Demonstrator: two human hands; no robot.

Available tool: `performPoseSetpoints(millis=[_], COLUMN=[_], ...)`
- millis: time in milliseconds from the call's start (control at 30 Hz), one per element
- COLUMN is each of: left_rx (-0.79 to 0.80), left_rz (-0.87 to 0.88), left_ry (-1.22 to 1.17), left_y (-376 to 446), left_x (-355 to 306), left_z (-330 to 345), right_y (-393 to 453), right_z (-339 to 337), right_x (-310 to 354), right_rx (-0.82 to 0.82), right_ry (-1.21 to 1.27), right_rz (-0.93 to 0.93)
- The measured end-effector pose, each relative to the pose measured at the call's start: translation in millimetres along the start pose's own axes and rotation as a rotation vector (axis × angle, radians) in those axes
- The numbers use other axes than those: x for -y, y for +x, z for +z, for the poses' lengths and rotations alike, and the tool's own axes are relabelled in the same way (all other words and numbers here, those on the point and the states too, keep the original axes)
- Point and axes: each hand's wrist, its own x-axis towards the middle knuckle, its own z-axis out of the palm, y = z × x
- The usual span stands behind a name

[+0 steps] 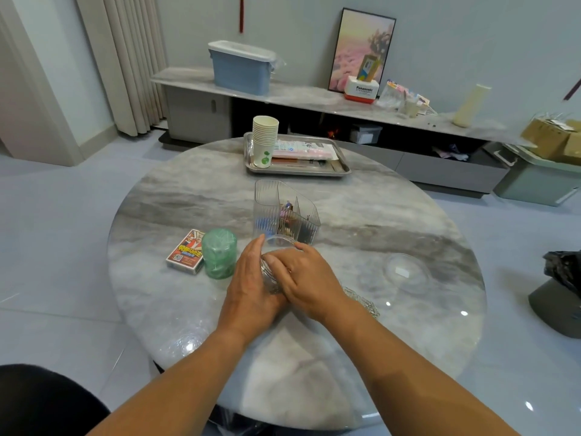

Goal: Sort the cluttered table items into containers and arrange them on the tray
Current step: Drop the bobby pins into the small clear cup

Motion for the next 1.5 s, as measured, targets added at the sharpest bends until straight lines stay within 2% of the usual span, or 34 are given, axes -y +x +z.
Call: performPoseSetpoints(millis=[67,167,267,333,400,533,700,833,1067,1200,1333,1500], left_rx=[-0.055,-0.166,-0.193,-0.187,-0.179,-0.210,-0.203,-0.204,-0.174,-0.155,-0.155,-0.177], left_rz=[0.024,0.030,0.026,0.034,0.035,0.018,0.012,0.025,0.034,0.036,0.044,0.041], left_ry=[0.042,0.056,0.014,0.000,-0.013,-0.041,-0.019,-0.001,0.050,0.053,0.052,0.066], left_y=[1,2,2,2,2,2,4,3,4,2,3,1], left_x=[1,2,2,3,3,4,3,2,4,3,4,6], left_z=[1,1,0,0,1,2,2,0,2,3,3,1], right_y=[-14,-46,-83,-93,-86,-62,-34,-37,-89,-103,-86,-77], right_z=[-2,-9,-14,-9,-2,16,21,17,-4,-7,14,20], right_x=[-4,-24,-51,-56,-53,-43,-59,-63,-63,-59,-34,-28], right_rx=[-0.250,-0.601,-0.653,-0.594,-0.497,-0.232,0.104,0.241,0.287,0.151,-0.030,-0.049], right_ry=[0.127,0.168,0.127,0.145,0.153,0.207,0.034,-0.047,0.000,-0.011,-0.133,-0.399], right_rz=[0.113,0.503,0.911,0.984,0.941,0.729,0.447,0.226,-0.009,-0.048,0.111,0.390])
